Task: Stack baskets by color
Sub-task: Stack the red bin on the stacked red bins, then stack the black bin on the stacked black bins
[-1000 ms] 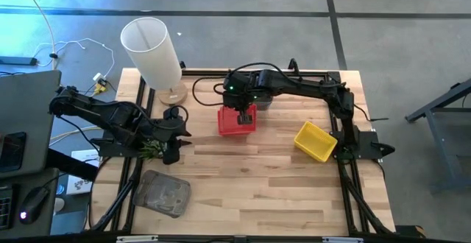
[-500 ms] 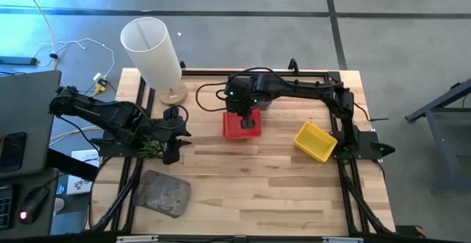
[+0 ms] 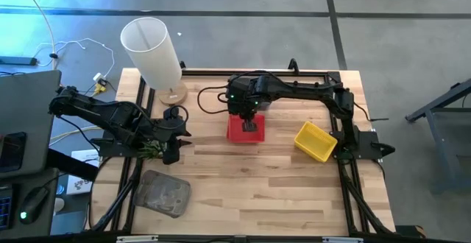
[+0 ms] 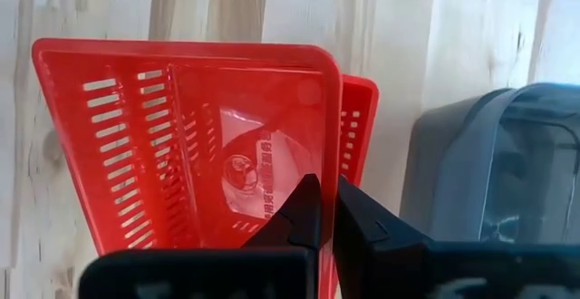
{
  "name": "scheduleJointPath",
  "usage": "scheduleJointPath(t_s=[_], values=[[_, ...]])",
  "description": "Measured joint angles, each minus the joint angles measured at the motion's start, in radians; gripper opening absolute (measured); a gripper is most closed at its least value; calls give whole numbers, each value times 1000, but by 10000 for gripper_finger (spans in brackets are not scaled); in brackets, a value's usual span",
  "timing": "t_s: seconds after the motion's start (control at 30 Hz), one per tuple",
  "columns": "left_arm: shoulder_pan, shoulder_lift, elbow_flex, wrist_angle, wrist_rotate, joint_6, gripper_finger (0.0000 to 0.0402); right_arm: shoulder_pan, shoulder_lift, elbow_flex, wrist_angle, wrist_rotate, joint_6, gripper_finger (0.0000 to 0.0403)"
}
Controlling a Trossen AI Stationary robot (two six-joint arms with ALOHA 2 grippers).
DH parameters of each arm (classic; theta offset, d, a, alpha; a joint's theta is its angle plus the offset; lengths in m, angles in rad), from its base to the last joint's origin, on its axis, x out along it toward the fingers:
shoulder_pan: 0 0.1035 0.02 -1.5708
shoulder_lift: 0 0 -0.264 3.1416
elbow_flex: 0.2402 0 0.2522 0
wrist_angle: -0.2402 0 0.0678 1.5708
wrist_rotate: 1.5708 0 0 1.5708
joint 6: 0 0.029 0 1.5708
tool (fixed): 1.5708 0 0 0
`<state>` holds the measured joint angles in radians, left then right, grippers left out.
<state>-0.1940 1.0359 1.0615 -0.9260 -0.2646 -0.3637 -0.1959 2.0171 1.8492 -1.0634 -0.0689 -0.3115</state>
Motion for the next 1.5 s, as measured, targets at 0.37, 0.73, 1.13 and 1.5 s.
scheduleJointPath(t_s=[0.37,0.73,1.13,1.5], values=[[0,0,0,0,0,0,117,0,0,0,-42,0,88,0],[0,1,0,-5,0,0,117,0,66,0,-69,8,127,0],[0,1,0,-6,0,19,117,0,75,1,-70,8,113,44],[0,0,0,-6,-4,19,117,0,44,1,-89,33,254,143]])
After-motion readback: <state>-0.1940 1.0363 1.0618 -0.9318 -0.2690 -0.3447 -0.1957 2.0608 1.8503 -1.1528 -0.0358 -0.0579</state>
